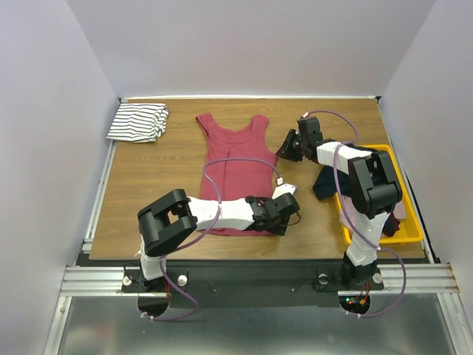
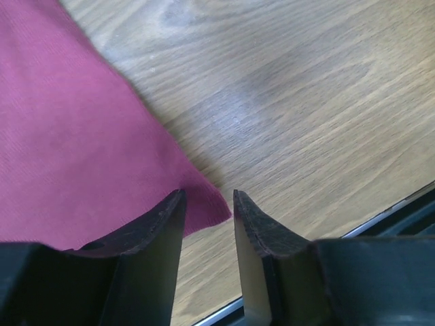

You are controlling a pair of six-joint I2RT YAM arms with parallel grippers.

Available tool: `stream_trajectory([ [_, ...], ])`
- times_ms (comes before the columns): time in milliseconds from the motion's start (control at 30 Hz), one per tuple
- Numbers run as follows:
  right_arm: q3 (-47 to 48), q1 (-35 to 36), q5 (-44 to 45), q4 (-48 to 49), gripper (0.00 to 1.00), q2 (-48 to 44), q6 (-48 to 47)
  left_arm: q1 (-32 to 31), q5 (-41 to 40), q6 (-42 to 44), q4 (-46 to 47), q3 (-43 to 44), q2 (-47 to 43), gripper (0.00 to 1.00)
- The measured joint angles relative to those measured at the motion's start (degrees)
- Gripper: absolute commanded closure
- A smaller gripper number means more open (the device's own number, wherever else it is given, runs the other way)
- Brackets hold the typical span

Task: Fold and stack the tank tops
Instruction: Fold the tank top

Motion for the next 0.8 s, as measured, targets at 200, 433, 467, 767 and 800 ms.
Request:
stream_trajectory([
  [200,0.00,0.00,0.00,0.11,0.67,0.90,0.00,-0.85,0.28,0.26,-0.11,0.39,1.90,0.86],
  [433,-0.04,0.00,0.02,0.26,0.67,1.36,0.02,-0.83,0.37,-0.39,0.52,-1.42,0.28,0.96],
  [467,-0.17,0.02,0.02,0.48,0.67,1.36,0.04,-0.83,0.39,-0.70,0.74,-2.27,-0.61,0.96],
  [767,-5.14,0.02,0.02,1.90,0.67,-1.05,0.92,-0.76,2.36,-3.23,2.64,-8.11,-8.37,1.00],
  [800,-5.40,0.04,0.02,2.01,0.67,-1.20,1.09,-0.72,2.64,-3.50,2.80,-8.44,-8.44,1.00],
])
